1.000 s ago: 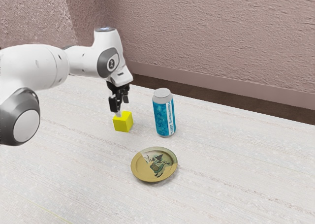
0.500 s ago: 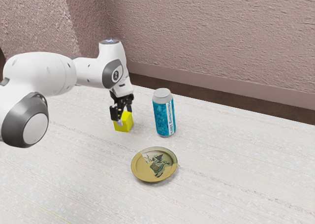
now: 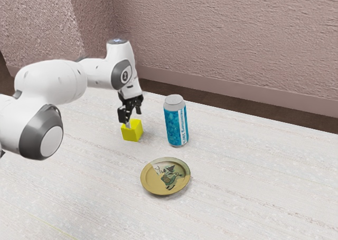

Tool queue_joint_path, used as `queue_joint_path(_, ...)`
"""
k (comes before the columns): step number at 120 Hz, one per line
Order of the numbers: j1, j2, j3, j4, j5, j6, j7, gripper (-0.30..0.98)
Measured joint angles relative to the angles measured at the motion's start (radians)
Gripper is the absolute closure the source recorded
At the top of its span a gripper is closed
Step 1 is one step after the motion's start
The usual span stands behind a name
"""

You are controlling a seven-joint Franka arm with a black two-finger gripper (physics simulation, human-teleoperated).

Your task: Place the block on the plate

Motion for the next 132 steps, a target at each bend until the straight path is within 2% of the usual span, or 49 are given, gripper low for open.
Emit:
queue_joint_path(43,0.016,0.077,-0.009,0.031,-0.020,-0.003,0.019,0.00)
queue_joint_path(69,0.017,0.077,-0.011,0.033,-0.026,-0.006,0.017,0.21)
queue_joint_path(93,0.017,0.073,-0.011,0.032,-0.027,-0.005,0.013,0.27)
queue_joint_path(109,0.016,0.033,-0.010,0.018,-0.026,-0.007,0.010,0.29)
queue_joint_path(132,0.007,-0.129,-0.006,-0.082,-0.016,-0.009,0.005,0.31)
